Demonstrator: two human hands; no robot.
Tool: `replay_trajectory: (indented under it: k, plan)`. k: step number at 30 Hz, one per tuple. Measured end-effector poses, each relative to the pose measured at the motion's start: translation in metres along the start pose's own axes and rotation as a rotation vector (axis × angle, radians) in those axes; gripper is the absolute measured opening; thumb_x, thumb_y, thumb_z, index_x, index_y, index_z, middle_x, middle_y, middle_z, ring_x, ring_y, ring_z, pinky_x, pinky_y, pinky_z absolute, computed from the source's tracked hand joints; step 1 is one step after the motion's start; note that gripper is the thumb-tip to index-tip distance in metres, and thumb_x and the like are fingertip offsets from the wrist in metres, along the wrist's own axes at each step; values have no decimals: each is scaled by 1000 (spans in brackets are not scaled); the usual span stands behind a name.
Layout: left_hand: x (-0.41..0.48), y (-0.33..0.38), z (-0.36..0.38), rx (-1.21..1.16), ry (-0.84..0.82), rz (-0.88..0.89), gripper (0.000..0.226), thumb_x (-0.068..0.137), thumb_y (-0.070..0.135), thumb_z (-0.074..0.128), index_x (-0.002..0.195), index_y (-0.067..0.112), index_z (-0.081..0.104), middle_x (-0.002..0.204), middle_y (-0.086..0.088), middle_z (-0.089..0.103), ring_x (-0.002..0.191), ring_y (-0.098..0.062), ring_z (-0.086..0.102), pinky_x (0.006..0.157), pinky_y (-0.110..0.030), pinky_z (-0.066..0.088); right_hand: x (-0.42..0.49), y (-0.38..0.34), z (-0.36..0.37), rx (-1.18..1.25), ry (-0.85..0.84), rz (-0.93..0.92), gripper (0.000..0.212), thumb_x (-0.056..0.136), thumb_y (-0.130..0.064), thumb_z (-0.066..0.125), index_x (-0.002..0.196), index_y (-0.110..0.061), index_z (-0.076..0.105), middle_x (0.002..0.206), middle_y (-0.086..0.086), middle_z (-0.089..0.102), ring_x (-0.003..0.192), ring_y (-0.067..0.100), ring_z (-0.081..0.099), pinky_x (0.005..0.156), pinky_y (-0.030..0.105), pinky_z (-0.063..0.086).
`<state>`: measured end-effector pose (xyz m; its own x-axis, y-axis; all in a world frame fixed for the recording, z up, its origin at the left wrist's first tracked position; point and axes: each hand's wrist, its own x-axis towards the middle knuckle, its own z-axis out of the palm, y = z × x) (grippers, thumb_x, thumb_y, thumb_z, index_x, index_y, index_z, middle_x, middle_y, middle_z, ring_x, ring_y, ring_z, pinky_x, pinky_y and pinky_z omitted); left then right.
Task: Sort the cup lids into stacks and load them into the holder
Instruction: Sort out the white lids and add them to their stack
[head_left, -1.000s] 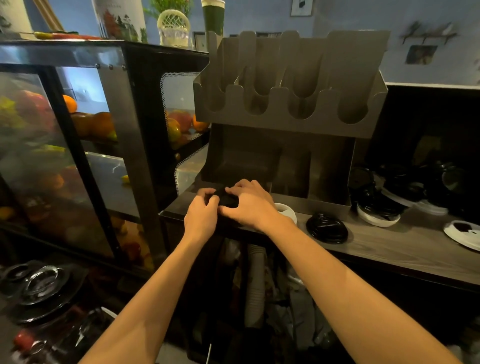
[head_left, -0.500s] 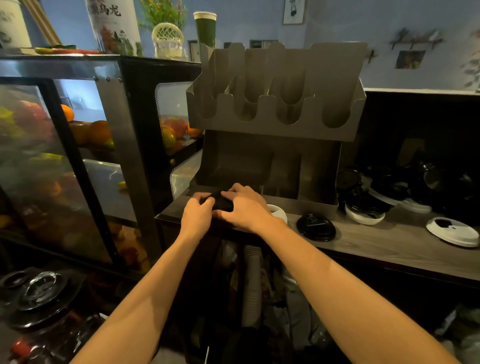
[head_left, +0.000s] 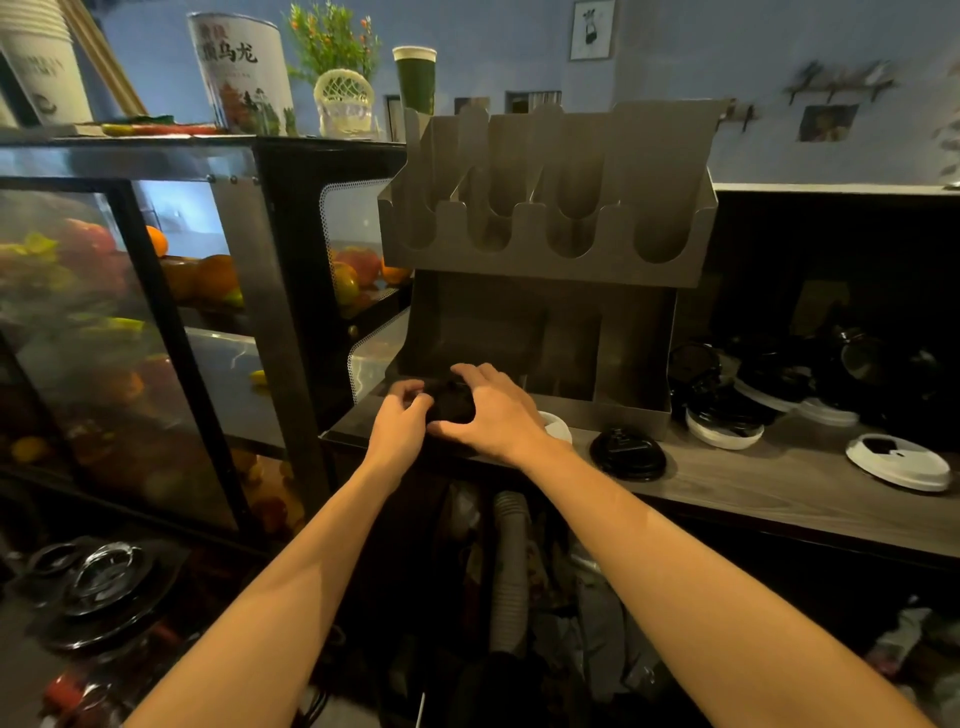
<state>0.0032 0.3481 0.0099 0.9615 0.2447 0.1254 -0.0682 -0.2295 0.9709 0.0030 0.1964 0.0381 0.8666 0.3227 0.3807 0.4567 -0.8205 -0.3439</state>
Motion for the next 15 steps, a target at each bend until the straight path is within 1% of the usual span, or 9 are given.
replay_trajectory:
  k: [3, 6, 9, 12, 15]
  plan:
    - [-2, 1, -2, 3, 27, 43, 35, 103, 27, 53, 138, 23, 54, 129, -1, 59, 119, -18, 58, 98, -35, 51, -4, 5, -1, 27, 21, 26, 77, 86, -61, 67, 149, -27, 38, 139, 0, 50, 126, 20, 48, 98, 36, 45]
    - [-5, 7, 0, 11, 32, 169, 33, 102, 25, 56, 135, 25, 56, 130, 5, 59, 122, -13, 57, 100, -31, 48, -10, 13, -6, 84, 62, 51, 66, 90, -58, 63, 145, -28, 44, 136, -4, 53, 123, 17, 49, 96, 36, 47]
    - [-6, 18, 10, 63, 25, 303, 27, 102, 25, 57, 128, 31, 56, 128, 11, 59, 123, -8, 55, 106, -33, 44, -16, 21, -16, 142, 143, 84, 55, 93, -56, 61, 139, -29, 51, 131, -7, 56, 120, 13, 53, 93, 34, 49]
    - [-12, 32, 25, 29, -17, 376, 27, 101, 21, 59, 127, 29, 58, 122, 14, 61, 117, -1, 57, 102, -26, 44, -24, 33, -33, 199, 227, 123, 43, 96, -50, 59, 132, -28, 56, 122, -9, 60, 111, 9, 57, 86, 30, 49]
    - [-23, 46, 45, -31, -82, 419, 26, 101, 18, 60, 125, 27, 58, 118, 15, 63, 112, 2, 59, 96, -18, 45, -38, 50, -50, 262, 311, 147, 35, 97, -45, 60, 127, -26, 59, 112, -11, 61, 100, 7, 58, 84, 30, 50]
